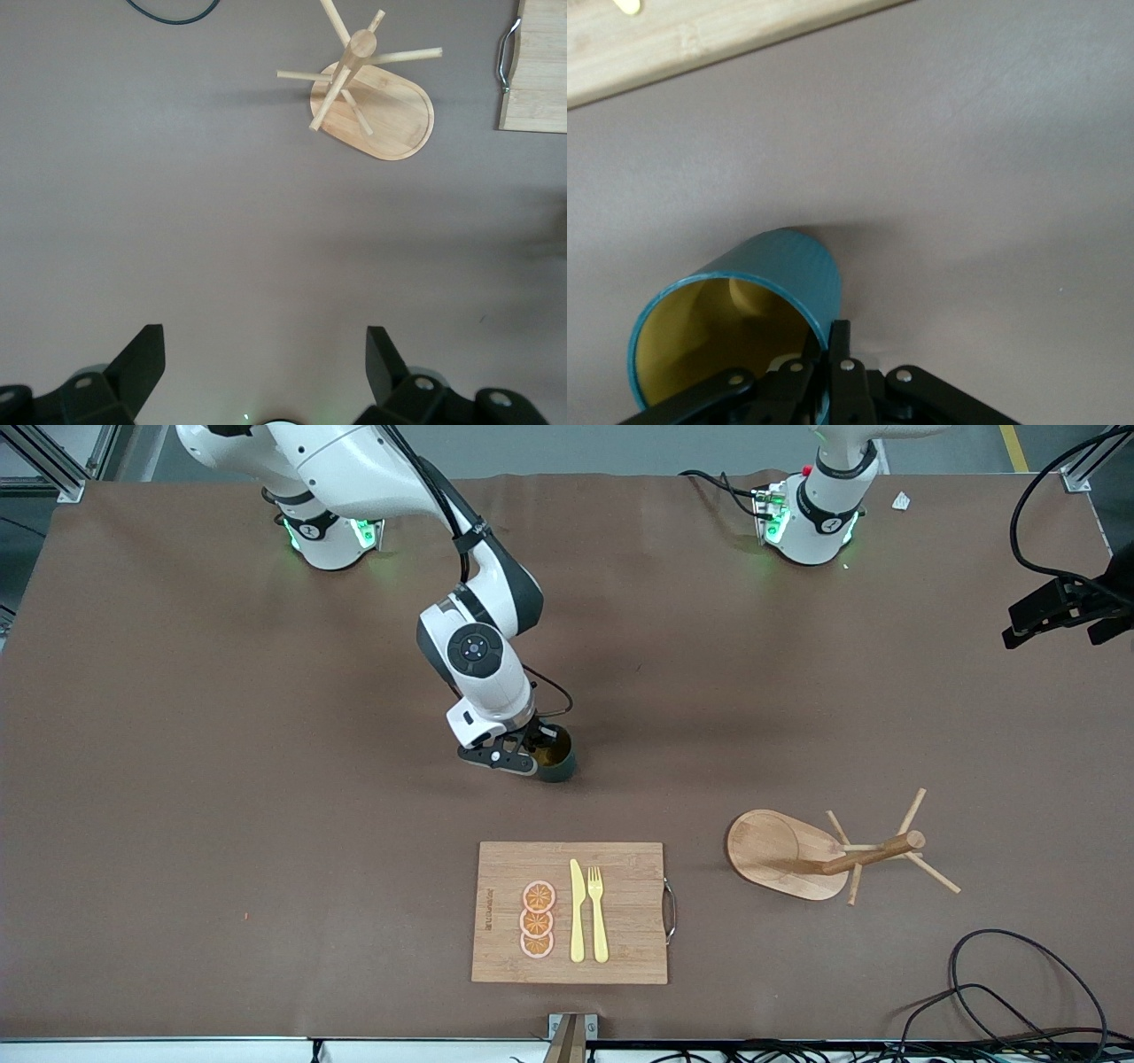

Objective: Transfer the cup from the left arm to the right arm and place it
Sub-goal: 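Carry the mug with the right gripper away from the cutting board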

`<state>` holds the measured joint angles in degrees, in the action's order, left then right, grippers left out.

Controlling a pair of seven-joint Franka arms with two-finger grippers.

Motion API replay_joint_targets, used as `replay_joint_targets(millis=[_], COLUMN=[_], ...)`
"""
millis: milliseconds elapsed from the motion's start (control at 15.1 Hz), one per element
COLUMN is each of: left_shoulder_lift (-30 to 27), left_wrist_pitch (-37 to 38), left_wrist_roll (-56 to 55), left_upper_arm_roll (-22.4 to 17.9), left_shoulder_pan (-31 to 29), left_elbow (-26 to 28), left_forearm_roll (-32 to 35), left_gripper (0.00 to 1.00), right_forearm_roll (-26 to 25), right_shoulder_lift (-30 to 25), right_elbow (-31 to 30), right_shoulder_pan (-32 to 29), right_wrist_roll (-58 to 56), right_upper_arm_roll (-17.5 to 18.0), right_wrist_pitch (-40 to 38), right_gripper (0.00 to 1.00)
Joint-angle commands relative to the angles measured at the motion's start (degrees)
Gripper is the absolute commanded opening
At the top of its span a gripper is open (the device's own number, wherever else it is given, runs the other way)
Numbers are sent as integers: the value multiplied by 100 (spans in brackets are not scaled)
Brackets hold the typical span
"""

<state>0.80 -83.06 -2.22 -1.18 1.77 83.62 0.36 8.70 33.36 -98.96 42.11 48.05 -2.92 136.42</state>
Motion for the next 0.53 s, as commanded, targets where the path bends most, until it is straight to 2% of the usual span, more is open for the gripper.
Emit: replay_joint_targets(millis=[0, 199, 463], left_shoulder_lift=[-107, -107, -124], left_wrist_pitch=[-122, -131, -131], left_wrist_roll=[99, 91, 91], left_upper_arm_roll=[-31, -31, -14], left_shoulder_pan=[43, 51, 51], left_elbow=[111, 111, 111], left_forearm_roll=[16, 16, 8], left_gripper=[100, 100, 100], right_forearm_roll=[-105, -105, -114], right_shoulder_lift=[-329, -865, -1673], right_elbow=[-70, -359, -1369], right_shoulder_pan=[-219, -755, -1607], right_wrist_roll=[-311, -1268, -2972], right_upper_arm_roll=[-33, -33, -33], right_wrist_pitch=[-333, -957, -977], right_gripper=[0, 0, 0])
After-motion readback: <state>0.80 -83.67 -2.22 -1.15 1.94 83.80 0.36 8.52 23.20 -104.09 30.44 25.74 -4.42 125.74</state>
